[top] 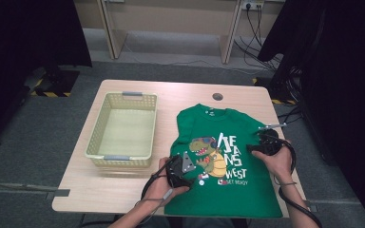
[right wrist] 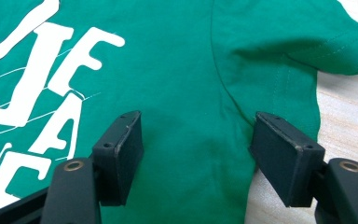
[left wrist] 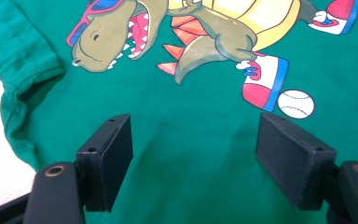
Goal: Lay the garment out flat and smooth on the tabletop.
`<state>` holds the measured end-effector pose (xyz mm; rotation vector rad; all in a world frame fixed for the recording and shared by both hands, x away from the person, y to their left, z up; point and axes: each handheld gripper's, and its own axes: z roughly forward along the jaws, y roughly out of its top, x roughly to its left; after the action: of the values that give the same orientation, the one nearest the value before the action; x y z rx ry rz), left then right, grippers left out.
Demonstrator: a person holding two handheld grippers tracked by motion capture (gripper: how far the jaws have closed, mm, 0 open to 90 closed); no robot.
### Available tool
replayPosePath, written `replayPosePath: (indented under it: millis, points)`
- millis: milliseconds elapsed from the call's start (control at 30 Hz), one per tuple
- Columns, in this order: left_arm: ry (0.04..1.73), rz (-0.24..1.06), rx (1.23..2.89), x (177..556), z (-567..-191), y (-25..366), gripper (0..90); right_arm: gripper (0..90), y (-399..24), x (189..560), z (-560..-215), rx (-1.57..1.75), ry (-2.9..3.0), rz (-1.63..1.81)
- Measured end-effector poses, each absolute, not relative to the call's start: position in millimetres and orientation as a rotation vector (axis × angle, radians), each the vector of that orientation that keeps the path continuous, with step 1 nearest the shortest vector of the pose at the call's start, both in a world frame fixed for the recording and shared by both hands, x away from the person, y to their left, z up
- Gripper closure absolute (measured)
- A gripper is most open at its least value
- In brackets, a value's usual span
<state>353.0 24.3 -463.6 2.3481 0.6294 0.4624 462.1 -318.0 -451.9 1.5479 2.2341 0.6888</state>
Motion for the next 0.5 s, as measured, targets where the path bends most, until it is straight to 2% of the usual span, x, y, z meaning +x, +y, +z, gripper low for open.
replayPosePath:
  millis: [233, 500]
  points:
    - [0.616, 0.463, 2.302, 350, -458, 29, 24.7, 32.7, -318, 462, -451, 1.556, 2.238, 0.693]
    - [0.606, 0.488, 2.127, 330, -427, 61, 8.6, 31.8, -318, 443, -432, 1.518, 2.167, 0.852]
